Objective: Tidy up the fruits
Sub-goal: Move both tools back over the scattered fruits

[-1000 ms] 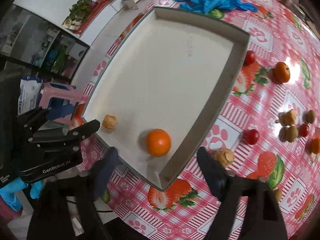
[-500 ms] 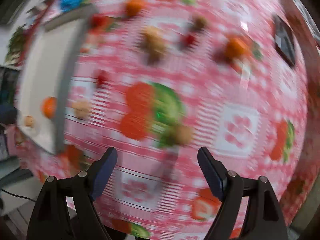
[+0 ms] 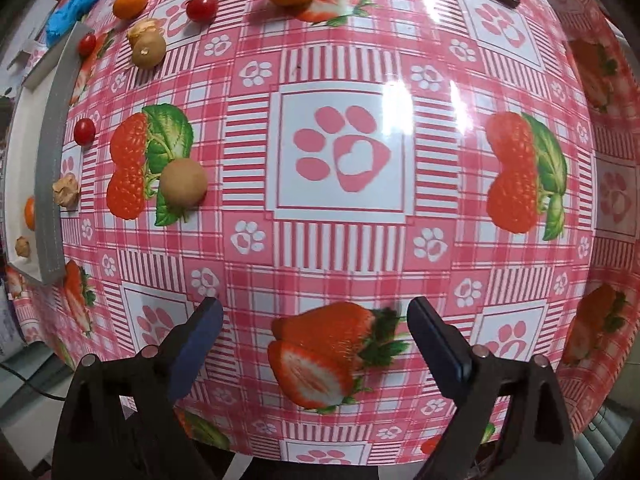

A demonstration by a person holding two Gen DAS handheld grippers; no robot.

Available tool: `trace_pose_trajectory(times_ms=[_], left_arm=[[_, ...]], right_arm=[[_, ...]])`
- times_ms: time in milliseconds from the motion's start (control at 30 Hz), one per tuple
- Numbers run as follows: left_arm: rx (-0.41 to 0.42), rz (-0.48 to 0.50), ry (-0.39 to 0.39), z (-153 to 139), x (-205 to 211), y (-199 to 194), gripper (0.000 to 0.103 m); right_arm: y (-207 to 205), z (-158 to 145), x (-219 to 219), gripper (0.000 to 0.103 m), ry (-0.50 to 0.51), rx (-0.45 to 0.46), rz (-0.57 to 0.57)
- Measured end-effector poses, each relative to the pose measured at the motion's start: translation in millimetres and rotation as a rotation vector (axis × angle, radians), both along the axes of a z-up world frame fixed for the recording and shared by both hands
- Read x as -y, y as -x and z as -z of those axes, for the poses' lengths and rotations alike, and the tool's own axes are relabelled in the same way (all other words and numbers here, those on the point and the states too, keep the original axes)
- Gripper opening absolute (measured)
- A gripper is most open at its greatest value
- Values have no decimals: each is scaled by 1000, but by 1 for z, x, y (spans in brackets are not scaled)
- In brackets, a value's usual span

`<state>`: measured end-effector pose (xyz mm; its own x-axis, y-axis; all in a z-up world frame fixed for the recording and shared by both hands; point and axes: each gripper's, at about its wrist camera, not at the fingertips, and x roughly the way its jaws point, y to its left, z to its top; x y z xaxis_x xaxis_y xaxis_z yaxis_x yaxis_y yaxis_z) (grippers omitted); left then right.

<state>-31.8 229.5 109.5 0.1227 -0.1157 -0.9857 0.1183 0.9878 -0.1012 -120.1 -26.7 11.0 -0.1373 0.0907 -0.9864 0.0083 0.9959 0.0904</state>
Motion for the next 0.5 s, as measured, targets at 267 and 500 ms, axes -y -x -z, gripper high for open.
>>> trace_pose_trajectory(times_ms=[267,500], left_arm=[[23,-50,-84,-1,-6,0,73],[29,-114,-114,-5,-47,36,73]], right_arm=[[-46,-44,20,95,-29,107,7],[-142,-77,-43,95,-23,257,-84]])
